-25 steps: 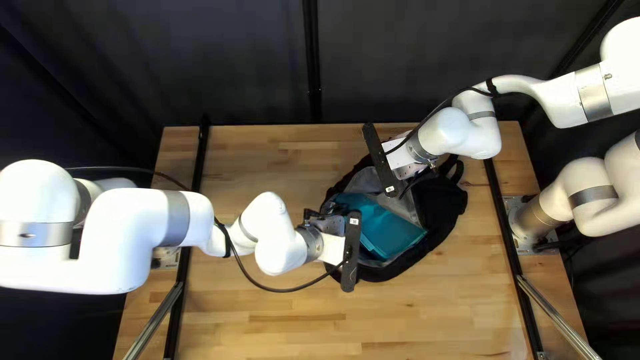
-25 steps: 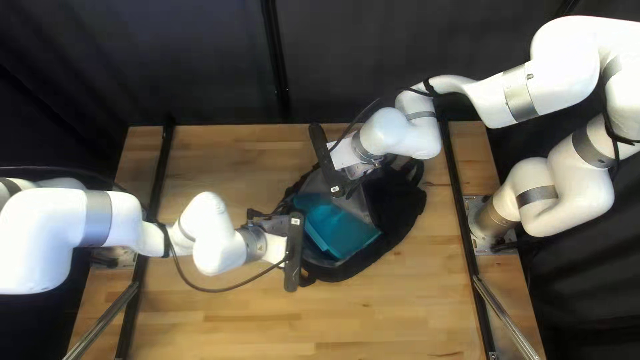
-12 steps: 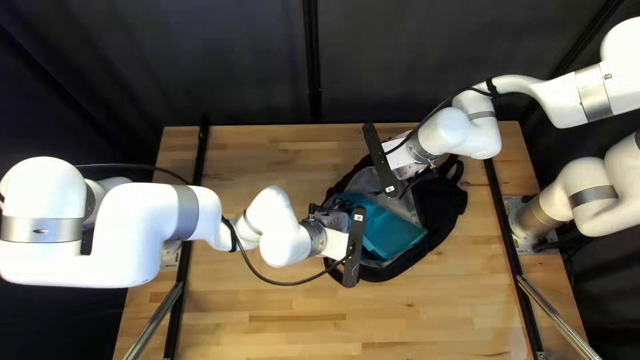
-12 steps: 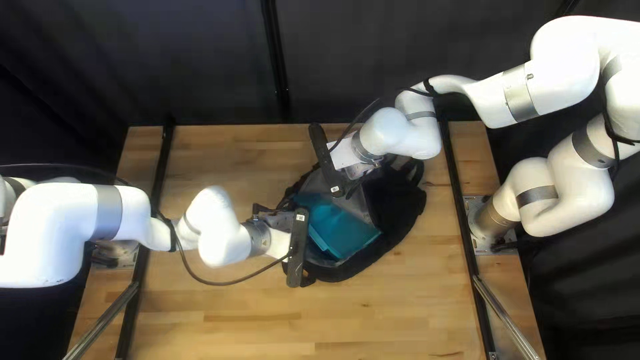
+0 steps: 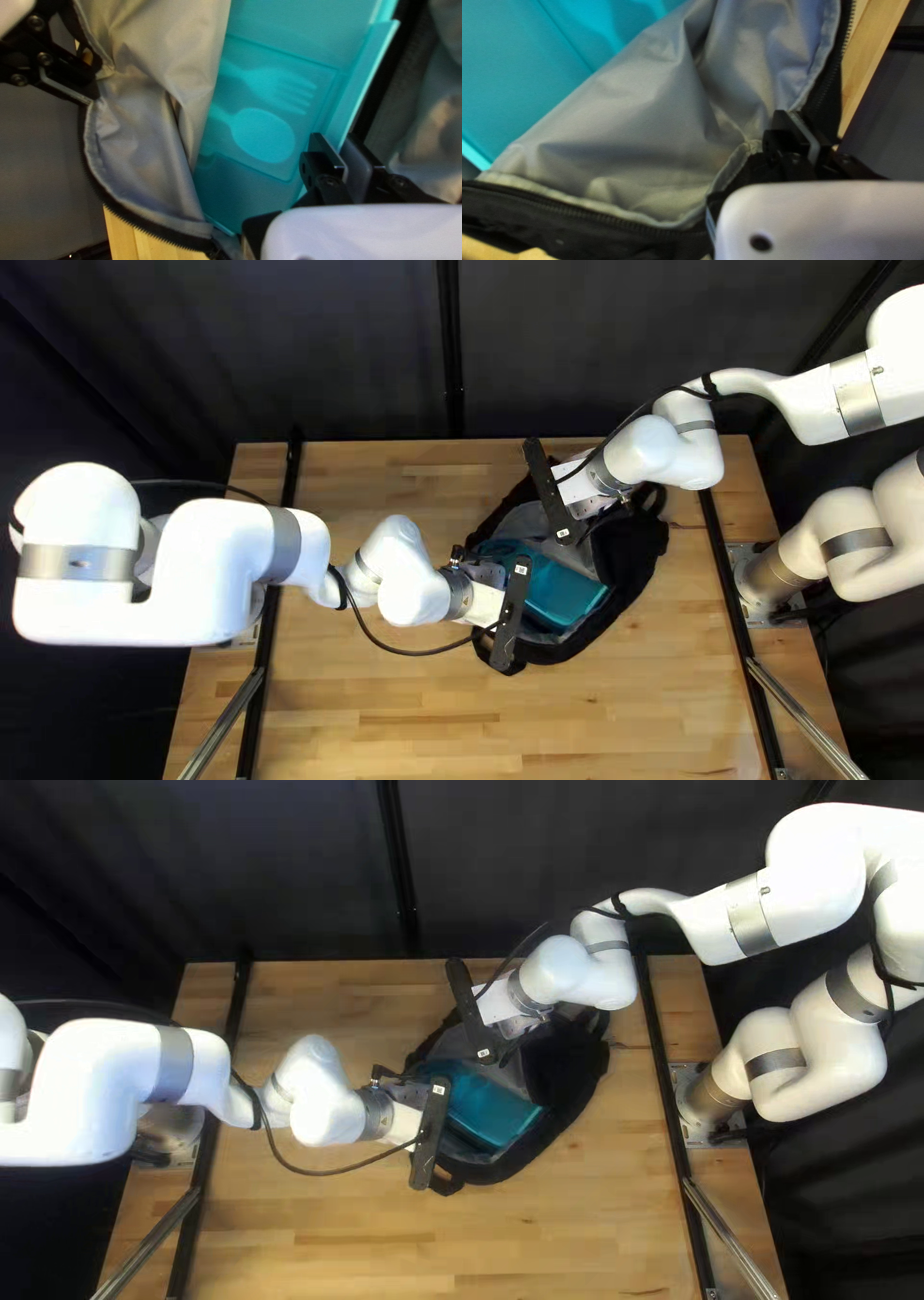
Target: Remove a lunch box from a kids backpack
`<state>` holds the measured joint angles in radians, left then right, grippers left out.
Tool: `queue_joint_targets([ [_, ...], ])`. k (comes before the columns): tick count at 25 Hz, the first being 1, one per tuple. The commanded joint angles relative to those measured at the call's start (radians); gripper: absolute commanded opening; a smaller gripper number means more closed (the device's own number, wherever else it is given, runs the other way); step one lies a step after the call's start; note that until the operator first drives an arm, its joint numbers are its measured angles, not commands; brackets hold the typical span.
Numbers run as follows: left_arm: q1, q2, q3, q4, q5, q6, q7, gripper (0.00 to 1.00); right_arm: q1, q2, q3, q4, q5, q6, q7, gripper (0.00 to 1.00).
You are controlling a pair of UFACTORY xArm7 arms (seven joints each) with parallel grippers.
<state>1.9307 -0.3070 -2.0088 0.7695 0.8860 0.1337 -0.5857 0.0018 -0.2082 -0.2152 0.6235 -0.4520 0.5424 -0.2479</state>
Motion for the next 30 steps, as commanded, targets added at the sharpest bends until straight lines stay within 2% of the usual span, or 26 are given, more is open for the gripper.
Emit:
queue_joint_targets([
  [1,-0.081,0.125,0.040,0.004,0.044,0.131,0.018,0.00,0.000,0.000,0.000,0.000,0.000,0.000,0.000,0.00],
  [3,-0.096,0.169,0.040,0.015,0.049,0.186,0.034,0.00,0.000,0.000,0.000,0.000,0.000,0.000,0.000,0.00],
  [14,-0.124,0.242,0.025,0.060,0.025,0.318,0.088,0.00,0.000,0.000,0.000,0.000,0.000,0.000,0.000,0.00],
  [20,-0.147,0.321,0.008,0.071,0.074,0.430,0.069,0.00,0.000,0.000,0.000,0.000,0.000,0.000,0.000,0.00],
  [25,-0.147,0.422,-0.037,0.073,0.127,0.555,0.047,0.00,0.000,0.000,0.000,0.000,0.000,0.000,0.000,0.00],
  [30,-0.133,0.484,-0.053,0.087,0.115,0.624,0.050,0.00,0.000,0.000,0.000,0.000,0.000,0.000,0.000,0.00],
])
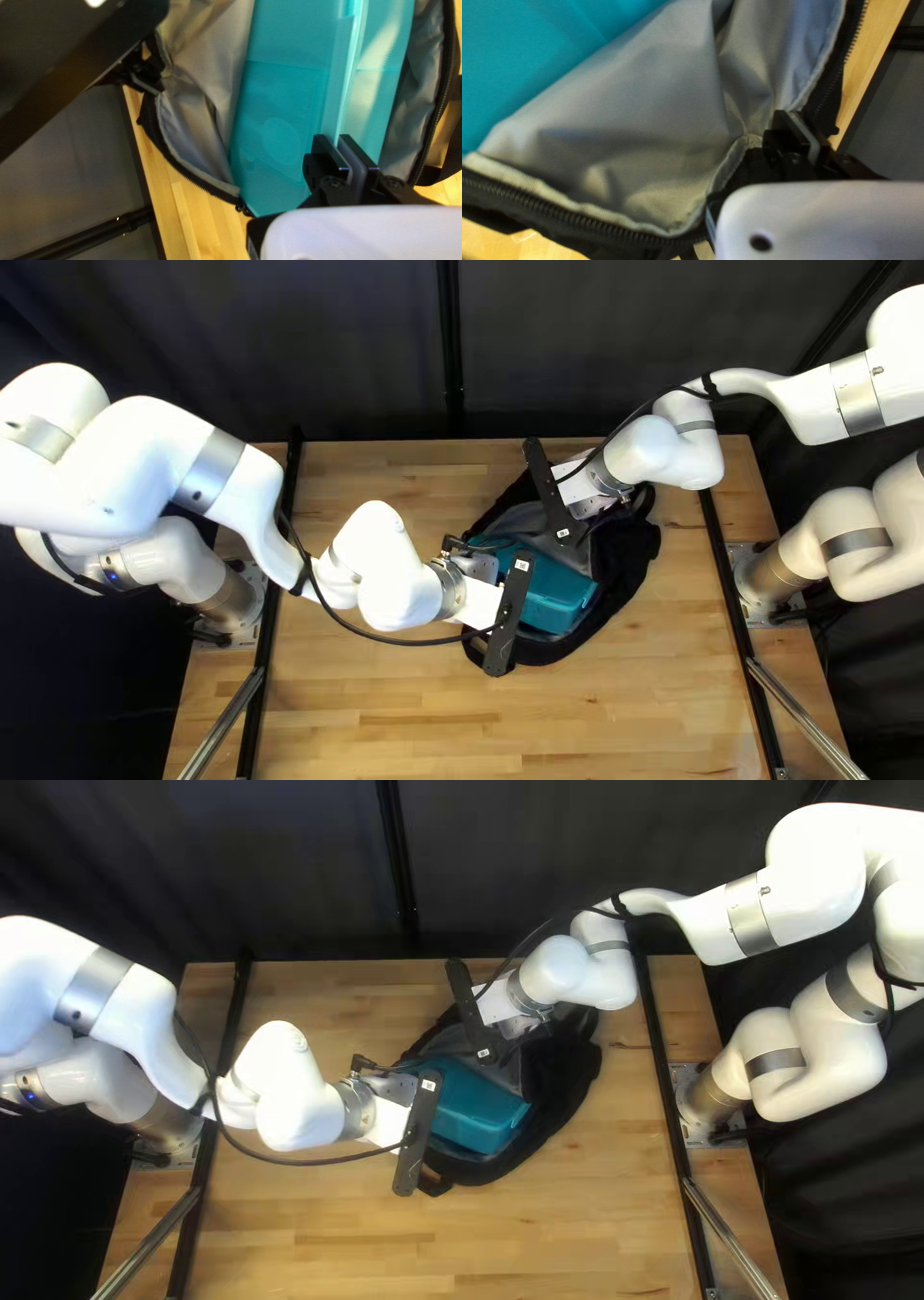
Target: Remove a lunch box from a kids backpack
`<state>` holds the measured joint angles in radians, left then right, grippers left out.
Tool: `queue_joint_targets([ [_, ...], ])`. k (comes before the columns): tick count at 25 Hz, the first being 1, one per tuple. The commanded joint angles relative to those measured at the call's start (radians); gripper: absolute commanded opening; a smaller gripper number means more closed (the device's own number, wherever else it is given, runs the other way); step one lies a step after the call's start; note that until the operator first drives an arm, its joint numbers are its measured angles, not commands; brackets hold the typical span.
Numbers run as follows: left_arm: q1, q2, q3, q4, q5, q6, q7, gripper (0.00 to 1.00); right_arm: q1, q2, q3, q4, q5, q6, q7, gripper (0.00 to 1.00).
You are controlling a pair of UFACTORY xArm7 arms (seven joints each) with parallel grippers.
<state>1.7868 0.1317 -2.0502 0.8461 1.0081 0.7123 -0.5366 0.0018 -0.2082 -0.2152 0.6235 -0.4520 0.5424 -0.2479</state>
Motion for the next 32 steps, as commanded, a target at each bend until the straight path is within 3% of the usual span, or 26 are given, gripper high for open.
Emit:
queue_joint_targets([
  [1,0.013,0.051,-0.011,0.012,-0.009,0.049,0.001,0.00,0.000,0.000,0.000,0.000,0.000,0.000,0.000,0.00],
  [6,0.018,0.070,-0.002,0.032,-0.035,0.063,0.014,0.00,0.000,0.000,0.000,0.000,0.000,0.000,0.000,0.00],
  [16,0.005,0.164,-0.099,0.066,-0.091,0.236,0.034,0.00,0.000,0.000,0.000,0.000,0.000,0.000,0.000,0.00],
  [21,-0.007,0.218,-0.159,0.083,-0.155,0.350,0.043,0.00,0.000,0.000,0.000,0.000,0.000,0.000,0.000,0.00],
  [23,-0.012,0.239,-0.213,0.093,-0.183,0.435,0.027,0.00,0.000,0.000,0.000,0.000,0.000,0.000,0.000,0.00],
  [32,-0.041,0.197,-0.316,0.187,-0.256,0.644,-0.024,0.00,0.000,0.000,0.000,0.000,0.000,0.000,0.000,0.00],
])
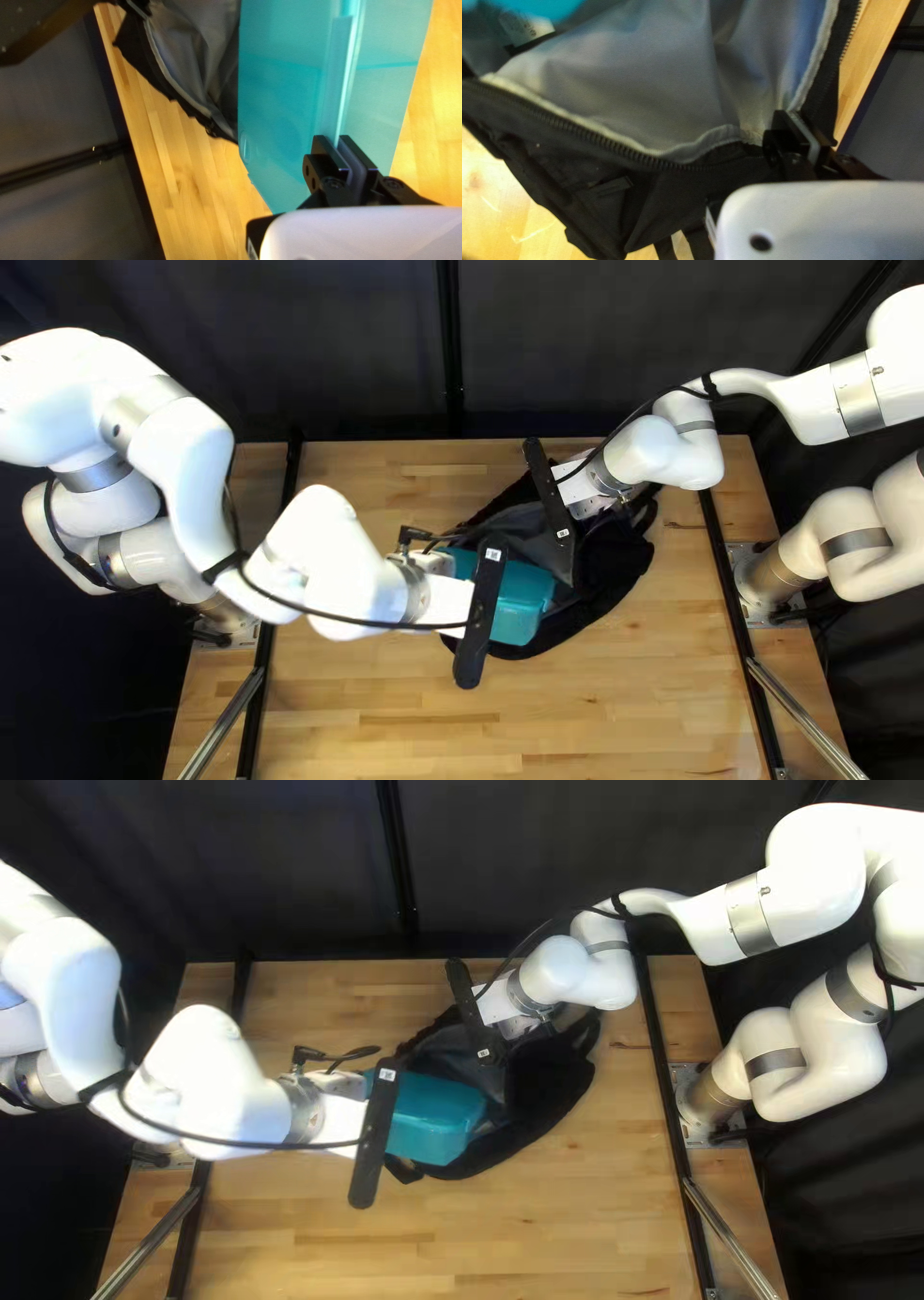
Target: Remove a lunch box from a kids backpack
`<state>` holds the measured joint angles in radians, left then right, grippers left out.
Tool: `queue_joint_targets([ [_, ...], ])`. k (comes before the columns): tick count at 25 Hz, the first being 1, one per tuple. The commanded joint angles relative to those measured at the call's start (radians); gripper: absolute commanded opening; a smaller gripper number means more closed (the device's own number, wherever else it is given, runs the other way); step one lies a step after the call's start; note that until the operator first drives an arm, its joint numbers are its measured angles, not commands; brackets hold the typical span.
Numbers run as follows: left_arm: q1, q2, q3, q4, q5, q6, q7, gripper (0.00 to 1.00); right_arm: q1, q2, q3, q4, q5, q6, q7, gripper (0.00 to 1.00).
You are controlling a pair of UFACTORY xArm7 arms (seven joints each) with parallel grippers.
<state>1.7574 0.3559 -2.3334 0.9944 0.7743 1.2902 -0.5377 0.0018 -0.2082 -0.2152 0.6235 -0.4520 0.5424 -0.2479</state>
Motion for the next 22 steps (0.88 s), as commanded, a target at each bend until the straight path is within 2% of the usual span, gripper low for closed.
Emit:
queue_joint_targets([
  [1,-0.013,-0.034,-0.042,0.048,-0.025,0.086,-0.032,0.00,0.000,0.000,0.000,0.000,0.000,0.000,0.000,0.00],
  [7,-0.009,-0.012,-0.114,0.075,-0.038,0.245,-0.076,0.00,0.000,0.000,0.000,0.000,0.000,0.000,0.000,0.00],
  [12,0.030,0.098,-0.178,0.035,-0.030,0.415,-0.109,0.00,0.000,0.000,0.000,0.000,0.000,0.000,0.000,0.00],
  [16,0.108,0.236,-0.211,-0.068,0.008,0.527,-0.133,0.00,0.000,0.000,0.000,0.000,0.000,0.000,0.000,0.00],
  [22,0.236,0.407,-0.198,-0.208,0.103,0.595,-0.118,0.00,0.000,0.000,0.000,0.000,0.000,0.000,0.000,0.00],
])
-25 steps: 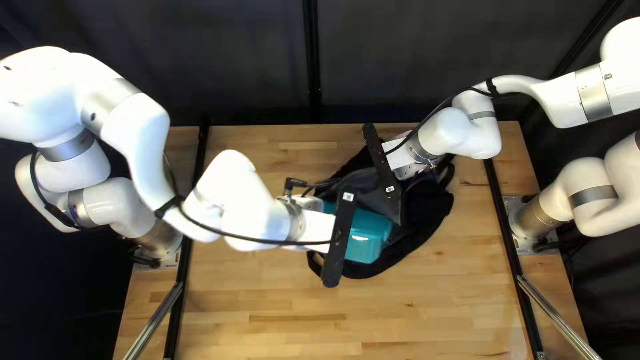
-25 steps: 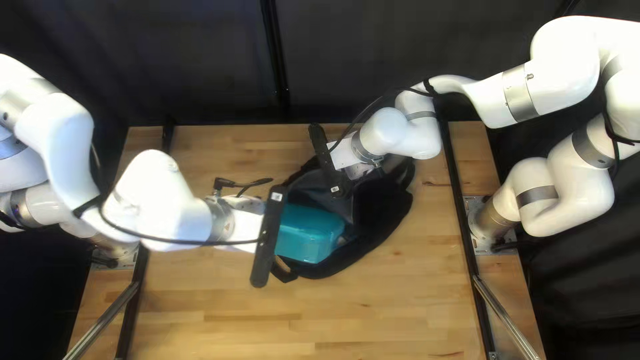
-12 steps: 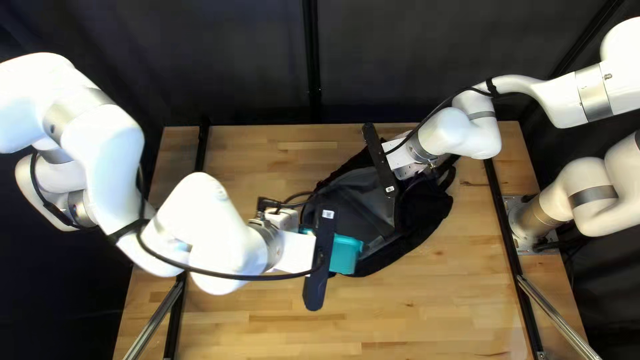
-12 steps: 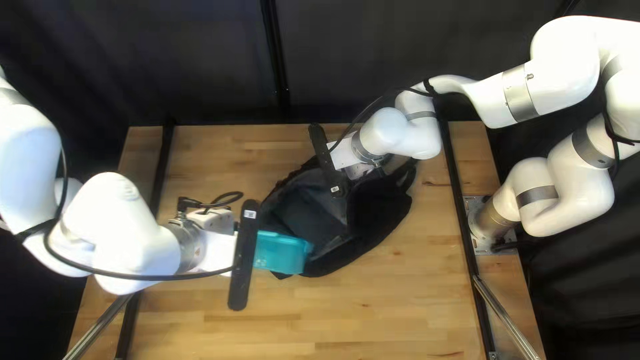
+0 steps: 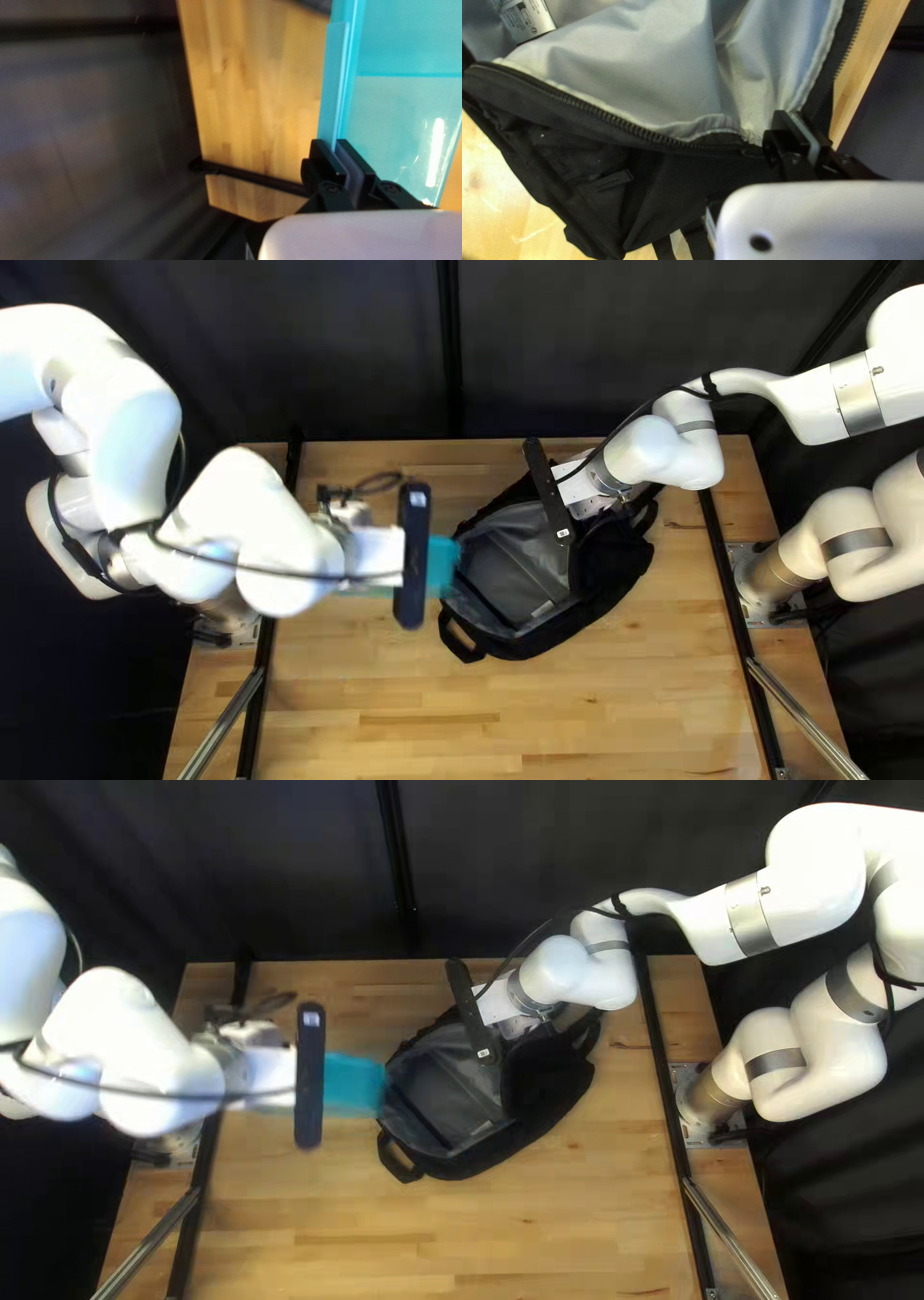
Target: Remove a lunch box from a kids backpack
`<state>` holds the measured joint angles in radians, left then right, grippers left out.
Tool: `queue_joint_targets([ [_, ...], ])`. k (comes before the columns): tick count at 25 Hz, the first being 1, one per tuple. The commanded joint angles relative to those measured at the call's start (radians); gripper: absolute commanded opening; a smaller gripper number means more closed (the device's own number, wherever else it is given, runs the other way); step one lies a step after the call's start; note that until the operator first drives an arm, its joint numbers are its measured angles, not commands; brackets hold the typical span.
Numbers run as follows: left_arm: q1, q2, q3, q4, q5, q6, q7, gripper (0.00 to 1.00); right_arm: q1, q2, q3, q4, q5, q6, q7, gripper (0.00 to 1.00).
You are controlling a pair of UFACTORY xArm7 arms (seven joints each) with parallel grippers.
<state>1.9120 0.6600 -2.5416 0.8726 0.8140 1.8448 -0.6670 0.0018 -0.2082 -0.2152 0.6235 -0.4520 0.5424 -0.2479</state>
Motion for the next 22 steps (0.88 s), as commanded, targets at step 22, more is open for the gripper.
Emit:
queue_joint_targets([
  [22,0.053,-0.604,0.178,-0.056,0.013,-0.033,-0.297,0.00,0.000,0.000,0.000,0.000,0.000,0.000,0.000,0.00],
])
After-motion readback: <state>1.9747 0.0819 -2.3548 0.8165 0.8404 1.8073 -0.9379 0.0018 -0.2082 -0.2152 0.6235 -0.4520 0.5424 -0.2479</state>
